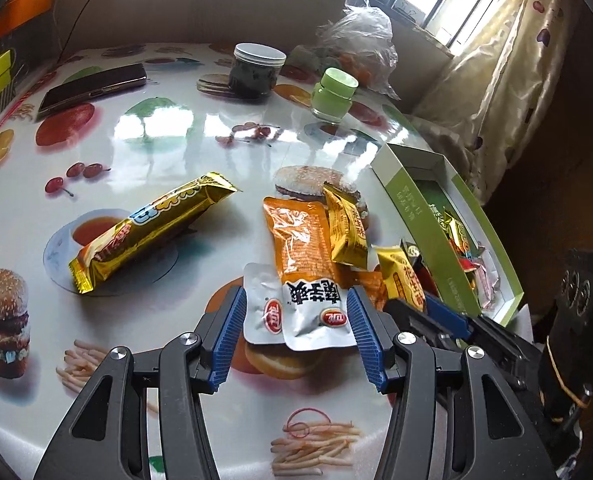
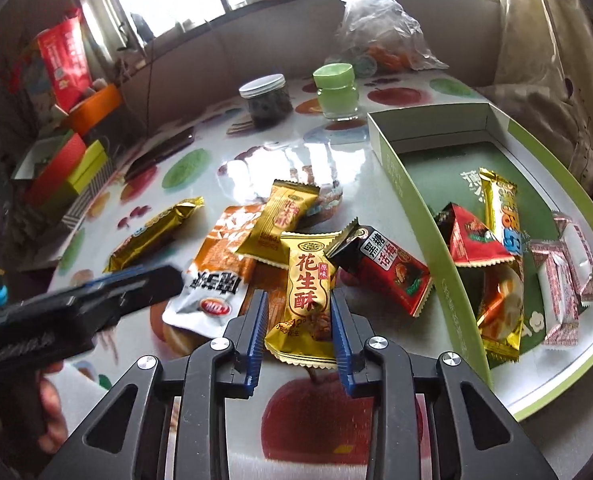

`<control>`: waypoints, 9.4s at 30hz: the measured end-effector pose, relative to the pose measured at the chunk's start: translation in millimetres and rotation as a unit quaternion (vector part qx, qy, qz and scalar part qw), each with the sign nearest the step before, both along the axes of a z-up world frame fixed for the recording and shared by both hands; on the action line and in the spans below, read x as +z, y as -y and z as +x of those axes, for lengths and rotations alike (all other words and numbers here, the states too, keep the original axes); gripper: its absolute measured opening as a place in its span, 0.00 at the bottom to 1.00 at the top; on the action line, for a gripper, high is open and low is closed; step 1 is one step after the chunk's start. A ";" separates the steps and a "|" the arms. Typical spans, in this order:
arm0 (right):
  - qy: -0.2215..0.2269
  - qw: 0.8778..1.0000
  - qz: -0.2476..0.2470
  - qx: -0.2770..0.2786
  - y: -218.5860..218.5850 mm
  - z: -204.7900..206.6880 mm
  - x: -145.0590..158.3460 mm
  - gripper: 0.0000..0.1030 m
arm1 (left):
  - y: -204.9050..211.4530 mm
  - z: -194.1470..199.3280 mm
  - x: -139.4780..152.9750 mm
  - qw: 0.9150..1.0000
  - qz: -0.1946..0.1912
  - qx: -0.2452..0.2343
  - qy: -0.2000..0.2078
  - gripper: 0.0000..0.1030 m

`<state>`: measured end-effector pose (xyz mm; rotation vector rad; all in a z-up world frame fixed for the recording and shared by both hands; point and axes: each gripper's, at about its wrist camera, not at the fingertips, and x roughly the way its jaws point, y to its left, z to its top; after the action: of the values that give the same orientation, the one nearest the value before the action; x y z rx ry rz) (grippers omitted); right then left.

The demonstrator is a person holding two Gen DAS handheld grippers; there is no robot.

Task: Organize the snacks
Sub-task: 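Lower both open tools over the yellow peanut-crisp packets in the pile, then grasp a yellow peanut-crisp packet with the right tool while the left tool grasps another, then carry both yellow peanut-crisp packets over the green box, then open the right tool dropping its packet in the box while the left tool releases its packet, then move both open tools back to the remaining snack pile, then grasp a red snack packet with the right tool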

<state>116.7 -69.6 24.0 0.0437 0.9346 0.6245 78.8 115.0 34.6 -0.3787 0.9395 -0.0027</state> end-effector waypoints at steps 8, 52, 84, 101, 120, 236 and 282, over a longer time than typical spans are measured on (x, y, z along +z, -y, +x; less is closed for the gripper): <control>0.001 1.000 -0.005 0.001 16.6 -16.9 1.2 0.28 | 23.1 37.1 0.5 1.000 0.010 -0.029 -0.004 0.52; -0.002 0.999 0.040 0.002 38.8 -39.9 10.0 0.27 | 36.9 46.5 -1.1 0.997 0.072 -0.013 0.004 0.25; 0.075 0.995 0.032 -0.056 72.6 -30.7 61.2 0.27 | 52.0 40.4 56.6 0.996 0.062 -0.036 0.061 0.26; 0.071 0.988 0.004 -0.134 122.9 5.0 52.9 0.27 | 106.1 84.8 49.6 0.993 0.037 -0.101 0.048 0.26; 0.061 0.982 -0.069 -0.165 138.7 41.1 19.1 0.27 | 140.1 123.4 11.0 0.990 0.026 -0.137 0.002 0.26; 0.018 0.997 -0.048 0.053 5.7 -30.3 6.7 0.45 | -17.1 0.8 -6.6 1.000 -0.005 0.024 0.003 0.38; 0.015 1.000 -0.019 -0.014 19.3 -27.8 -3.2 0.22 | 24.8 36.4 -17.6 0.998 0.045 -0.021 -0.048 0.56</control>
<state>88.9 -89.0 20.8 0.0129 0.9161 0.5799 115.2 90.2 17.0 -0.2776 1.0393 0.0202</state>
